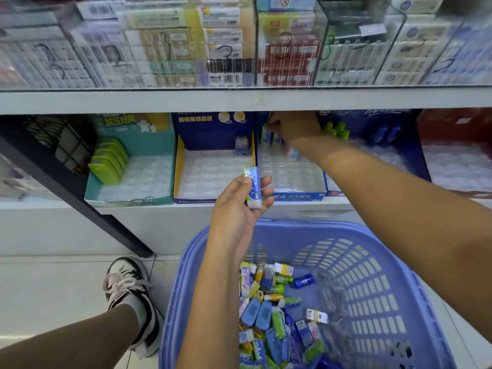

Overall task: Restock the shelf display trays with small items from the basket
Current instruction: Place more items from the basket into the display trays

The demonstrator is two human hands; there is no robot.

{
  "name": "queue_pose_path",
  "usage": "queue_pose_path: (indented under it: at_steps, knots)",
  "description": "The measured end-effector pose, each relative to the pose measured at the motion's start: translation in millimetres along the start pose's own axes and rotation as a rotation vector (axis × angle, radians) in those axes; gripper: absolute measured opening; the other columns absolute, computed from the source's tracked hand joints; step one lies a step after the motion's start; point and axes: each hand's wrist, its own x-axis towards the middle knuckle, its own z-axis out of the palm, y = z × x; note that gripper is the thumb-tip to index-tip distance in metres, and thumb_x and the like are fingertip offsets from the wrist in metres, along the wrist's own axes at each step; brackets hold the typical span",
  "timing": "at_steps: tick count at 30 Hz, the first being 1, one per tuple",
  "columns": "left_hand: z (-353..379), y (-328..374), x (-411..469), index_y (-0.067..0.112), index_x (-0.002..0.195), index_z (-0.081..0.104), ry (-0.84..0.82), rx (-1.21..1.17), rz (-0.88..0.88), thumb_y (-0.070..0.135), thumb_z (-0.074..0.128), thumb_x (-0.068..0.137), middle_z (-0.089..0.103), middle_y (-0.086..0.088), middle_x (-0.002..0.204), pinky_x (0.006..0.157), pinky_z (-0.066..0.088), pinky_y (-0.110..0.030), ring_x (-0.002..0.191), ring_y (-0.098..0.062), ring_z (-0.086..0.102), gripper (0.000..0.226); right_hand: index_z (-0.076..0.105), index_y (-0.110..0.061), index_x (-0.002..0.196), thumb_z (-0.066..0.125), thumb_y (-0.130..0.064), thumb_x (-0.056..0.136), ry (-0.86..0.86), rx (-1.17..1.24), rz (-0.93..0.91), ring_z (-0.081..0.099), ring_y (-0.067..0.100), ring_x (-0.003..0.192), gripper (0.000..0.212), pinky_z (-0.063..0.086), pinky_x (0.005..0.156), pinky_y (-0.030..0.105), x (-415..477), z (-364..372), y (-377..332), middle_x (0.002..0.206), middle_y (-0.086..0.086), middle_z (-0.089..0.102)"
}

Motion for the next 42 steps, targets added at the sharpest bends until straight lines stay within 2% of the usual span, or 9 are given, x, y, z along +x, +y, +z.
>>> queue_pose_path:
  at_steps: [5, 7, 10, 17, 22, 26, 29, 33, 42]
  knots:
    - [5.6, 1.9, -3.5, 0.011, 0.104, 0.060, 0.017, 0.036, -0.009, 0.012, 0.045, 0.099, 0.071, -0.006, 0.091, 0.063, 0.054, -0.021, 0.073, -0.011, 0.067, 0.016, 0.053, -0.012, 0.127, 0.054, -0.028, 0.093, 0.014, -0.105, -0.086, 0.055, 0.023, 0.108, 0.038, 0.038, 0.079, 0.026, -30.3, -12.7, -15.4, 0.120, 0.007, 0.059]
    - [7.5, 0.3, -3.7, 0.005, 0.103, 0.060, 0.021, 0.107, 0.017, 0.006, 0.046, 0.098, 0.070, -0.007, 0.094, 0.066, 0.055, -0.020, 0.078, -0.012, 0.069, 0.015, 0.061, -0.018, 0.116, 0.059, -0.031, 0.090, 0.049, 0.158, -0.088, 0.059, 0.014, 0.095, 0.029, 0.039, 0.070, 0.020, -57.1, -22.3, -22.6, 0.101, -0.003, 0.064]
    - [11.8, -3.4, -2.1, 0.004, 0.109, 0.058, 0.012, 0.291, 0.113, 0.008, 0.048, 0.098, 0.071, -0.006, 0.101, 0.071, 0.055, -0.019, 0.087, -0.012, 0.070, 0.016, 0.069, -0.019, 0.097, 0.063, -0.027, 0.088, -0.234, 0.613, -0.138, 0.063, 0.002, 0.068, 0.013, 0.050, 0.063, 0.015, -98.6, -40.3, -27.8, 0.080, -0.008, 0.070]
    - [32.9, -5.5, 4.3, 0.010, 0.114, 0.051, 0.054, 0.454, 0.267, 0.016, 0.057, 0.094, 0.068, -0.008, 0.109, 0.080, 0.054, -0.020, 0.095, -0.013, 0.068, 0.022, 0.069, -0.012, 0.095, 0.072, -0.011, 0.080, -0.340, 0.648, -0.120, 0.061, 0.004, 0.071, 0.015, 0.051, 0.070, 0.015, -108.4, -66.8, -19.8, 0.084, 0.001, 0.069]
    - [34.6, -22.4, 5.5, 0.015, 0.143, 0.035, -0.007, 1.085, 0.410, 0.029, 0.048, 0.097, 0.039, -0.001, 0.148, 0.103, 0.035, -0.020, 0.134, -0.013, 0.039, 0.050, 0.066, -0.018, 0.082, 0.069, -0.030, 0.083, 0.145, 0.440, 0.167, 0.061, 0.013, 0.080, 0.012, 0.049, 0.076, 0.025, -74.6, -58.0, 4.4, 0.089, 0.005, 0.067]
    - [32.5, -39.7, 7.5, 0.008, 0.151, 0.013, -0.143, 1.632, 0.332, 0.034, 0.044, 0.099, 0.005, -0.007, 0.160, 0.119, 0.005, -0.029, 0.147, -0.019, -0.002, 0.066, 0.063, -0.008, 0.099, 0.061, -0.028, 0.090, 0.168, 0.343, 0.141, 0.062, 0.022, 0.090, 0.022, 0.046, 0.078, 0.018, -48.5, -33.1, 8.6, 0.105, 0.013, 0.065]
    - [30.5, -42.5, 8.5, 0.006, 0.151, 0.009, -0.129, 1.723, 0.361, 0.036, 0.044, 0.098, 0.004, -0.009, 0.160, 0.118, -0.001, -0.028, 0.147, -0.020, -0.002, 0.070, 0.061, -0.015, 0.088, 0.055, -0.020, 0.093, 0.147, 0.230, 0.062, 0.060, 0.022, 0.096, 0.009, 0.041, 0.077, 0.021, -35.3, -20.2, 6.5, 0.106, 0.012, 0.064]
    - [29.8, -43.9, 9.0, 0.004, 0.150, 0.008, -0.146, 1.780, 0.382, 0.037, 0.047, 0.096, 0.004, -0.012, 0.160, 0.119, -0.001, -0.030, 0.147, -0.023, 0.000, 0.074, 0.063, -0.013, 0.109, 0.054, -0.017, 0.093, 0.060, 0.109, 0.042, 0.055, 0.011, 0.095, 0.019, 0.036, 0.080, 0.019, -25.4, -14.7, 11.4, 0.113, 0.006, 0.064]
    - [33.1, -51.2, 18.4, -0.003, 0.149, 0.005, -0.155, 1.966, 0.384, 0.039, 0.048, 0.095, 0.005, -0.020, 0.158, 0.119, 0.000, -0.036, 0.147, -0.031, 0.004, 0.080, 0.058, 0.002, 0.115, 0.043, -0.010, 0.094, -0.076, -0.146, 0.062, 0.056, 0.033, 0.105, 0.028, 0.045, 0.080, 0.035, -14.0, -20.5, -8.1, 0.120, 0.019, 0.059]
